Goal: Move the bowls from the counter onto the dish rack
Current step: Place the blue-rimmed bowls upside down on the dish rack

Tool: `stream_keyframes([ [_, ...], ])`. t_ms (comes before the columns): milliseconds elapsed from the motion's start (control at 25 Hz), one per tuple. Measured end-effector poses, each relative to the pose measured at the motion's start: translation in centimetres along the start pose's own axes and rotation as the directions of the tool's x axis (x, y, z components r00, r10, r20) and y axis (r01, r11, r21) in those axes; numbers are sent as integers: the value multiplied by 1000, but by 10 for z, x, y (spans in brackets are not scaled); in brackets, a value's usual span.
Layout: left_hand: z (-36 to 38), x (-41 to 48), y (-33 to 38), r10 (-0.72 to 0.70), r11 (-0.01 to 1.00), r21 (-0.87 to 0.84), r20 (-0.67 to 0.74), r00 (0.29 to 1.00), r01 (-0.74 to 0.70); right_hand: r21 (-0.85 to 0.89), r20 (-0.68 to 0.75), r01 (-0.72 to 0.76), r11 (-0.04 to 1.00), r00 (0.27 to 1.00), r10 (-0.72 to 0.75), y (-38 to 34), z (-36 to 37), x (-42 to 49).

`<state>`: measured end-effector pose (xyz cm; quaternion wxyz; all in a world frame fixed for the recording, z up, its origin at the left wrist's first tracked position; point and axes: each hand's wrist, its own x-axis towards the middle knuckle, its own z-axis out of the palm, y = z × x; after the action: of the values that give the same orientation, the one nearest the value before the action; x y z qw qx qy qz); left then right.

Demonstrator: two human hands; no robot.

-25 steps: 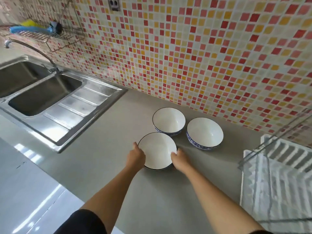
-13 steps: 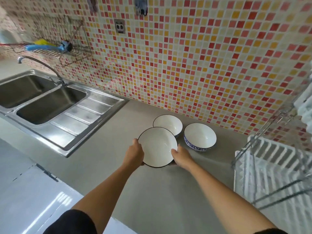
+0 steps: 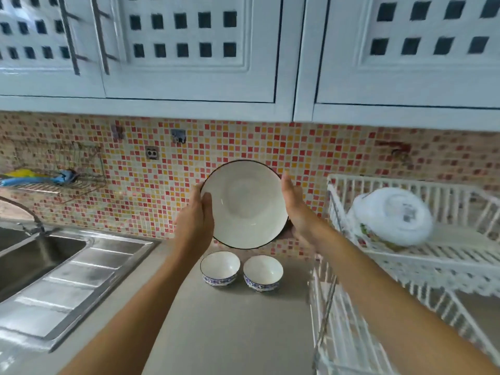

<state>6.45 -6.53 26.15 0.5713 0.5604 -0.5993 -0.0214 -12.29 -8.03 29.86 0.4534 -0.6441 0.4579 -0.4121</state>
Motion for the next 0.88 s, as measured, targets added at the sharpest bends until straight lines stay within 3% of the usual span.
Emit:
stream_keyframes([
  [160, 22, 10, 81, 188, 971, -144, -49, 981, -193, 18, 22, 55, 998, 998, -55, -52, -75, -45],
  [320, 63, 4, 143, 335, 908, -294, 81, 939, -298, 15, -93, 149, 989, 985, -147, -59, -154, -71],
  [400, 90, 7, 167, 344, 878, -416, 201, 917, -238, 63, -127, 195, 979, 974, -186, -48, -192, -77],
  [480, 120, 13, 197, 276, 859, -510, 378, 884, -50, 105, -158, 253, 962, 959, -235, -31, -237, -83],
  [560, 151, 18, 230, 283, 807, -580, 549, 787, 114, 132, -181, 329, 935, 935, -304, -17, -285, -90],
  [640, 181, 18, 257, 352, 801, -586, 627, 695, 122, 137, -171, 385, 913, 917, -361, -7, -329, -95],
  [880, 258, 8, 310, 382, 853, -514, 737, 558, 95, 106, -121, 479, 871, 876, -467, 20, -429, -105],
])
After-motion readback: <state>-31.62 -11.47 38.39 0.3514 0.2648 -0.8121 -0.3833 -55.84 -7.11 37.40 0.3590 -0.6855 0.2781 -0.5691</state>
